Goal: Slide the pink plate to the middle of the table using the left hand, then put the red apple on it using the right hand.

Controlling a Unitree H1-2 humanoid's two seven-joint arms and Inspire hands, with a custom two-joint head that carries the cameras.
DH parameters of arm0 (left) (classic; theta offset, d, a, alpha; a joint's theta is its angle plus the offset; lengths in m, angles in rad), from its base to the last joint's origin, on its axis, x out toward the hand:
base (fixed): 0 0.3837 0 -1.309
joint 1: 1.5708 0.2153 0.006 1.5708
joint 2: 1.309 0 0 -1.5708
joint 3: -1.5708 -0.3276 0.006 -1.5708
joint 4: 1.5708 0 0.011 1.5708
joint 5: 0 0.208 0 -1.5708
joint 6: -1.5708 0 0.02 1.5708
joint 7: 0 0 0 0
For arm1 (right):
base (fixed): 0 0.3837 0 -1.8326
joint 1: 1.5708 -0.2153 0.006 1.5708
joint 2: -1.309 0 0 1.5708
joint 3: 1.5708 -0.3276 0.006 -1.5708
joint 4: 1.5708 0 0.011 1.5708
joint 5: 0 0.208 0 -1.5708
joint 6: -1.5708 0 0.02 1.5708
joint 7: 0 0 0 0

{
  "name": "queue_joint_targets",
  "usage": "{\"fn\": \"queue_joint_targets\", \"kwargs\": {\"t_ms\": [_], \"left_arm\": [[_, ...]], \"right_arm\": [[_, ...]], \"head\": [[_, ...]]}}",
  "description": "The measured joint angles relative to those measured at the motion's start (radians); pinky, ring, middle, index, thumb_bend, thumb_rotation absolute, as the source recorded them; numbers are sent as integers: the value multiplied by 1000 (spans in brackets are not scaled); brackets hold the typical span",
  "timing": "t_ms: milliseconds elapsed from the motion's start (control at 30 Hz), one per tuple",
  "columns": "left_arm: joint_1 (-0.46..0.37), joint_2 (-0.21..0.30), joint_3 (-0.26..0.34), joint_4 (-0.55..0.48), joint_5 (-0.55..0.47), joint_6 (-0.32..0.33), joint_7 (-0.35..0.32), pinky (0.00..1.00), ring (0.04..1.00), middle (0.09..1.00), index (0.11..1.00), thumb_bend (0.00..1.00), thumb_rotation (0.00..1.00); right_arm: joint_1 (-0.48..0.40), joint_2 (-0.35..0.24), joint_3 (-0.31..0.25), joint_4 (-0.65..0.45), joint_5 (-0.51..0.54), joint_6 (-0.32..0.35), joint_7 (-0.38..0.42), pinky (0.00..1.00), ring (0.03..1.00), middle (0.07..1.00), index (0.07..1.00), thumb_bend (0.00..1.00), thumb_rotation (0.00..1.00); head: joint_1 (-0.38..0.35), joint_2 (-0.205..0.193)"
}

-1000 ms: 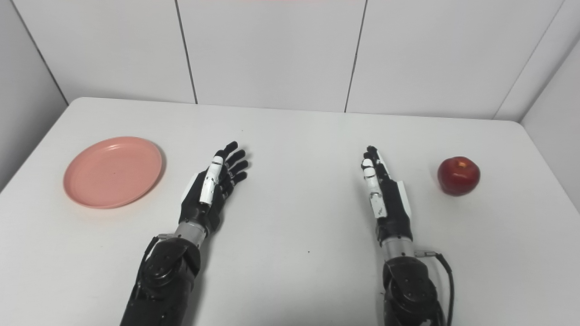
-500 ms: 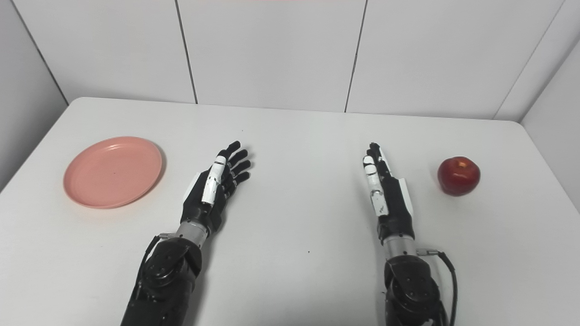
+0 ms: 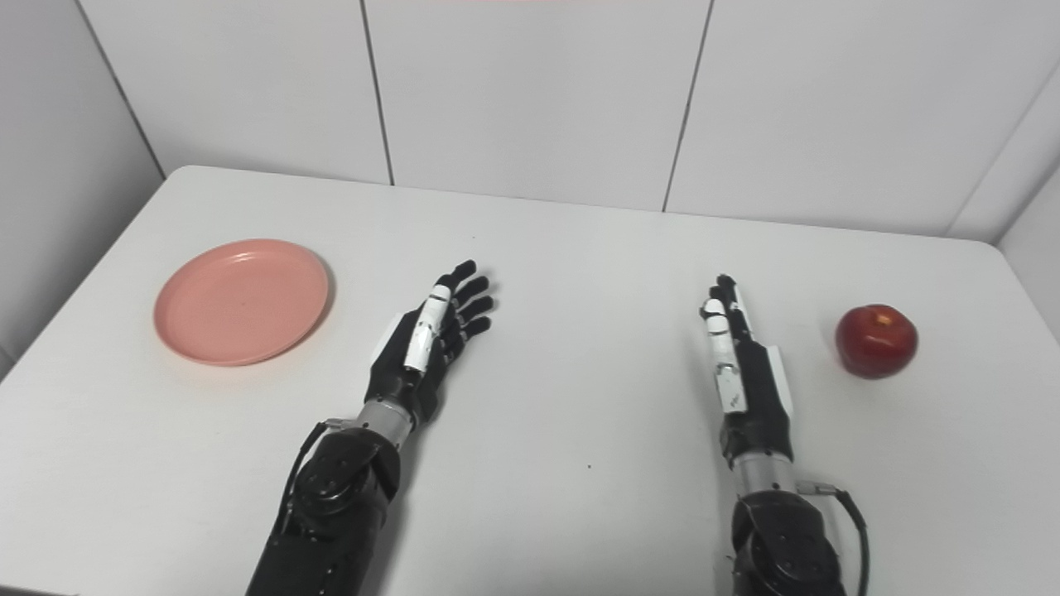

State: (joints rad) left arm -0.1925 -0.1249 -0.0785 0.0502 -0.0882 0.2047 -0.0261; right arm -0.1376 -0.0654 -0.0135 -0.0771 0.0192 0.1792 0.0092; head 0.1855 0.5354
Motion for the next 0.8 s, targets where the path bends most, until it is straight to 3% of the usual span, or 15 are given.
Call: {"fn": "queue_joint_targets", "kwargs": {"t_ms": [67, 367, 800], "left_arm": [[0, -5, -10, 12, 10, -23, 2, 899, 898, 917, 902, 383, 1000], [-11, -43, -25, 72, 55, -90, 24, 873, 896, 914, 897, 398, 1000], [-15, -50, -28, 84, 76, -101, 25, 871, 892, 914, 900, 392, 1000]], "right_arm": [[3, -13, -2, 4, 8, -1, 12, 1000, 963, 980, 988, 149, 1000], [19, -22, -25, 33, 49, -23, 29, 1000, 986, 992, 999, 110, 1000], [23, -19, -25, -8, 47, 3, 27, 1000, 1000, 1000, 1000, 54, 1000]], "head": [[76, -40], [169, -98], [187, -109]]}}
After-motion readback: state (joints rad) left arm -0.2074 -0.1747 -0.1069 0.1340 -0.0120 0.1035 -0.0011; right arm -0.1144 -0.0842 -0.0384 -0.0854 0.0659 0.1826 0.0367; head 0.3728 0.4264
